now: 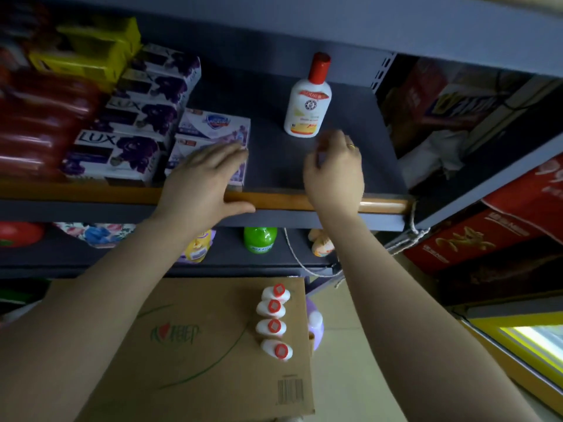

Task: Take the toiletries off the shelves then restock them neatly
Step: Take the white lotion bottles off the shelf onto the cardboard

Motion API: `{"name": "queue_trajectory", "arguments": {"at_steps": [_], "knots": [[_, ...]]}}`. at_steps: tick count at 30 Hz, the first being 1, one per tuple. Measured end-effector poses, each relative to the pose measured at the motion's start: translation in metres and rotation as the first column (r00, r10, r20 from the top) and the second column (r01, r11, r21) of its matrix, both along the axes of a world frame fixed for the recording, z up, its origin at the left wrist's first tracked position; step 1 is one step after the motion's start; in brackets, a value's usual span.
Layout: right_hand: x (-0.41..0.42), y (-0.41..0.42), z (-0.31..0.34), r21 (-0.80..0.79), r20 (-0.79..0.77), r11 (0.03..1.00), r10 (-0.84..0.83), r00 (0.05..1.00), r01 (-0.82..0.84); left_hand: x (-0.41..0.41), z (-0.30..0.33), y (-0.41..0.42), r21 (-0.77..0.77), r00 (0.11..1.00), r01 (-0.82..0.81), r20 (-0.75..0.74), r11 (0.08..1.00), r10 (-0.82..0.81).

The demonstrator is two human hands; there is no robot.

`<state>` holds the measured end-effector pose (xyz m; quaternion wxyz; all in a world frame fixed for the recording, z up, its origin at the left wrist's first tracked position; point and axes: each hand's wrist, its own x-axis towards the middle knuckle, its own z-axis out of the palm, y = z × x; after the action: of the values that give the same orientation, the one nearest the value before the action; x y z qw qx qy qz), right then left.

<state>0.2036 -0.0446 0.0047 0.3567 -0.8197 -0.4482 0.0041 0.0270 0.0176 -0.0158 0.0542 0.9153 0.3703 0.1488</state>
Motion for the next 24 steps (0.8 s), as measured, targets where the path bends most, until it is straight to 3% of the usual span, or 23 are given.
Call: {"name": "queue_trajectory", "arguments": {"at_steps": [2, 4, 6, 8, 9, 10, 14, 17, 21, 24], "knots": [[0.006, 0.024, 0.002, -0.015, -0.104, 0.999, -0.034, 0.994, 0.032, -0.001, -0.004, 0.002, 0.027, 0.999, 0.006, 0.033, 1.0, -0.007], [0.014, 0.049, -0.002, -0.014, -0.348, 0.996, -0.082, 0.934, 0.083, -0.001, -0.007, 0.001, 0.04, 0.998, -0.003, 0.057, 0.999, 0.0], [0.02, 0.063, -0.005, 0.019, -0.615, 0.992, -0.088, 0.784, 0.126, -0.001, -0.008, 0.0, 0.054, 0.998, -0.014, 0.063, 0.998, 0.011], [0.025, 0.07, -0.006, 0.097, -0.799, 0.989, 0.012, 0.601, 0.11, 0.0, -0.008, 0.0, 0.055, 0.996, -0.017, 0.087, 0.998, 0.012], [0.027, 0.071, -0.006, 0.13, -0.829, 0.988, 0.064, 0.555, 0.08, 0.0, -0.009, 0.0, 0.052, 0.995, -0.017, 0.1, 0.998, 0.012], [0.028, 0.073, -0.006, 0.14, -0.819, 0.989, 0.084, 0.567, 0.056, 0.0, -0.009, 0.0, 0.048, 0.994, -0.018, 0.107, 0.999, 0.013], [0.034, 0.08, -0.008, 0.091, -0.694, 0.996, 0.064, 0.717, 0.0, 0.0, -0.009, 0.0, 0.07, 0.996, -0.028, 0.084, 0.997, 0.022], [0.035, 0.066, -0.001, 0.027, -0.678, 0.993, 0.104, 0.728, -0.116, 0.001, -0.009, 0.0, 0.08, 0.997, -0.018, 0.074, 0.997, 0.012], [0.023, 0.028, 0.021, 0.141, -0.781, 0.964, 0.248, 0.573, -0.225, -0.001, -0.006, -0.003, 0.064, 0.998, -0.014, 0.055, 0.998, 0.01], [0.007, -0.001, 0.032, 0.326, -0.855, 0.9, 0.412, 0.315, -0.29, 0.0, 0.006, -0.018, -0.177, 0.942, -0.014, 0.328, 0.984, 0.072]]}}
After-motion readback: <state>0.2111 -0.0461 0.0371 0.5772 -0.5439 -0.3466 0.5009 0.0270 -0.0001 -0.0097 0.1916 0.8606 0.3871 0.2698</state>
